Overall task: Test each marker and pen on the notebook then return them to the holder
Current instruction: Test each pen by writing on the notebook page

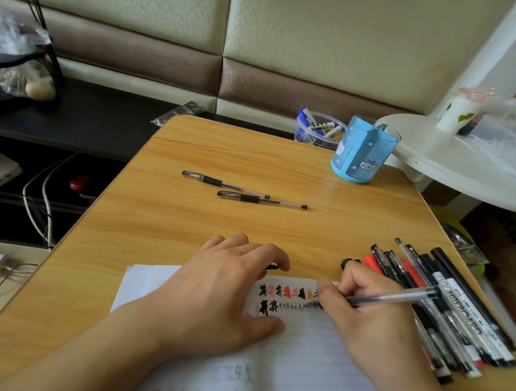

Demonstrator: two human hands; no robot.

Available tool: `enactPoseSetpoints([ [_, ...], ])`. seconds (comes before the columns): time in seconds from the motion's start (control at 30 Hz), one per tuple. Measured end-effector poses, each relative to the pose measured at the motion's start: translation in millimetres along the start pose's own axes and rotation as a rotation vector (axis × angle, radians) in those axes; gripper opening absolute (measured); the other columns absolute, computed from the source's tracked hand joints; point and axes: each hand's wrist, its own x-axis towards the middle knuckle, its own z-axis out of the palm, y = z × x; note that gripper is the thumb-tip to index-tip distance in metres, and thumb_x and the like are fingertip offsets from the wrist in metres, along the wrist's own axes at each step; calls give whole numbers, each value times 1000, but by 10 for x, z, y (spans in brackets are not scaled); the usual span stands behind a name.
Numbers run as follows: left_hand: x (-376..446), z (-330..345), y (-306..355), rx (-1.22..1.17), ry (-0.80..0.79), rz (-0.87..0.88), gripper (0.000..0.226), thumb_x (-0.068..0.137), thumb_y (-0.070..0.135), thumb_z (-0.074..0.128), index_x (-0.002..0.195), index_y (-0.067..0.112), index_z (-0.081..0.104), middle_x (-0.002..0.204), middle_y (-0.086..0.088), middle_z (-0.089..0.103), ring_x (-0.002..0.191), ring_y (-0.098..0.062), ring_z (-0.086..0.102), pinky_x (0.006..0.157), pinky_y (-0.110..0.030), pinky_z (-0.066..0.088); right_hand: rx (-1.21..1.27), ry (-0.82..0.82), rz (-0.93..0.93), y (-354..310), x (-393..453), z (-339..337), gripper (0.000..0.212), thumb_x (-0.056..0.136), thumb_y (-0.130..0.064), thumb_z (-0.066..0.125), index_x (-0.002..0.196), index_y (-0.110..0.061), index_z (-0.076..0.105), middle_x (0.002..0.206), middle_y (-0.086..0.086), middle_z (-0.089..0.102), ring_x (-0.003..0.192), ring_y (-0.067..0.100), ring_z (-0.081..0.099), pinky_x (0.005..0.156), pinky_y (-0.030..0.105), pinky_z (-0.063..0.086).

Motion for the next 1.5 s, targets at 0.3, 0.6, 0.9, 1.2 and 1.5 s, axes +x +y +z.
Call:
enactPoseSetpoints([
  [0.3, -1, -3, -13, -64, -3, 44, 34, 85, 40, 44, 119, 33, 50, 99, 21, 52, 94, -6, 42, 85, -34, 40, 77, 4, 35, -34, -7, -6, 41, 79, -14, 73, 53, -12, 41, 41, 7, 40, 37, 8, 31, 37, 24, 25],
  [0.6, 54, 72, -89, -184, 195, 70, 45, 93, 15, 51, 134, 34, 44, 100, 24, 60, 95, 18, 39, 89, -19, 32, 586, -35, 118, -186, -35, -38, 19, 71, -32, 67, 69, -13, 64, 50, 12, 55, 46, 23, 50, 41, 23, 37],
  [0.9, 41, 37, -52, -178, 203, 128, 55, 89, 13, 57, 135, 36, 39, 106, 23, 59, 100, 23, 35, 90, -16, 32, 695, -78, 144, -203, -29, -41, 9, 70, -25, 65, 70, -16, 63, 51, 14, 58, 47, 27, 53, 43, 22, 38],
  [1.2, -18, -47, 51, -335, 96, 238, 53, 98, 11, 44, 142, 38, 32, 108, 14, 66, 76, 1, 49, 72, -21, 46, 702, -107, 199, -250, -26, -16, 47, 54, -53, 88, 81, -17, 76, 61, 16, 68, 58, 29, 63, 48, 24, 45],
  [1.5, -41, -56, 79, -462, 69, 238, 55, 97, 2, 43, 144, 29, 35, 90, 12, 66, 59, -9, 48, 61, -19, 43, 586, -54, 110, -248, -103, 40, 48, 54, -60, 83, 83, -22, 77, 60, 15, 70, 54, 21, 67, 53, 19, 48],
])
